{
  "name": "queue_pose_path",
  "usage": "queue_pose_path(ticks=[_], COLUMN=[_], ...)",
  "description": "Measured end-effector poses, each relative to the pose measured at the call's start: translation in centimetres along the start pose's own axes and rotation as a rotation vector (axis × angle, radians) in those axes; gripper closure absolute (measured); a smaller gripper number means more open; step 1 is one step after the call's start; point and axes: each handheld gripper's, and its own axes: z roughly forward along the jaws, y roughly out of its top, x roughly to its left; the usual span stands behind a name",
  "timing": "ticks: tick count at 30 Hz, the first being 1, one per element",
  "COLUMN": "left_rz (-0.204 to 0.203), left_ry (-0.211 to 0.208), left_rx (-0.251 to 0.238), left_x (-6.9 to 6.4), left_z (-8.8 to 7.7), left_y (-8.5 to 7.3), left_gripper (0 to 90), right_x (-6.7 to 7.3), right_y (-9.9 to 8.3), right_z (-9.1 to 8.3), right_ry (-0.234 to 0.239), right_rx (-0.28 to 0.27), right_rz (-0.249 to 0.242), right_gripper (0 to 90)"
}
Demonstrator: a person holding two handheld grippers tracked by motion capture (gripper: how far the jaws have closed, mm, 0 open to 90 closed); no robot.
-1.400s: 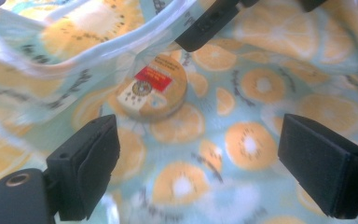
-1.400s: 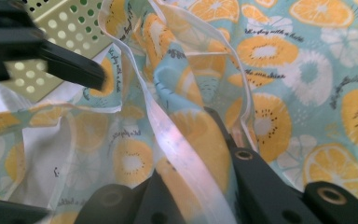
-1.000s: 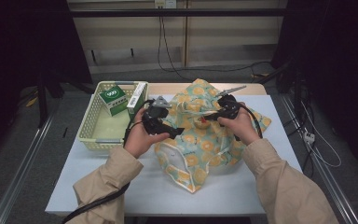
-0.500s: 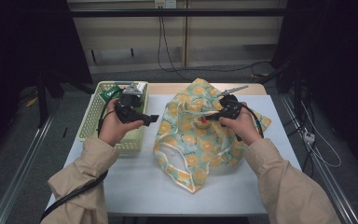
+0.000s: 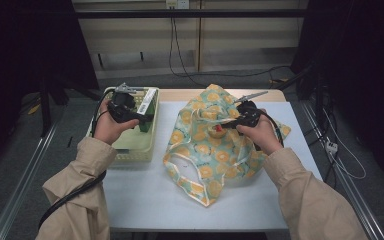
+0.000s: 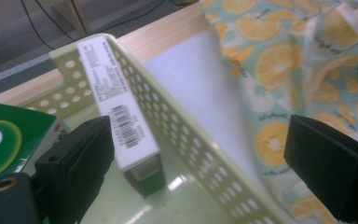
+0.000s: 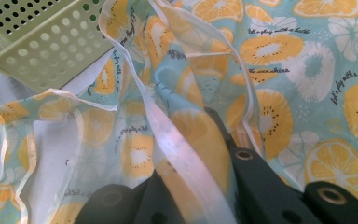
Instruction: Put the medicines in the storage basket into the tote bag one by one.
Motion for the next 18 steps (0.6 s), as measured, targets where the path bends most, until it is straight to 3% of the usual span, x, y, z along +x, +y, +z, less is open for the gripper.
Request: queue_pose_path(ticks=[7,13,18], left_rz=[-0.033,-0.061,-0.051], left_ry=[0.038,0.102,0.138], left_rx=[0.024,0.048,0.060], left_x=[2.3,4.5,6.6], left_z=[0.7,1.1,1.5], left_y=[-0.9,-1.1,-1.0], left_gripper=[7.0,7.0,7.1], right_x=[-0.2,-0.7,-1.0], right_y=[0.0,-0.1,-0.2], right_z=[-0.1,-0.2,-0.1], right_ry=[0.008,0.020,0.031], right_rx=[-0.003,-0.006,-0.007], right_rz=[0.001,0.012,0.024], right_gripper=[90.0,90.0,90.0])
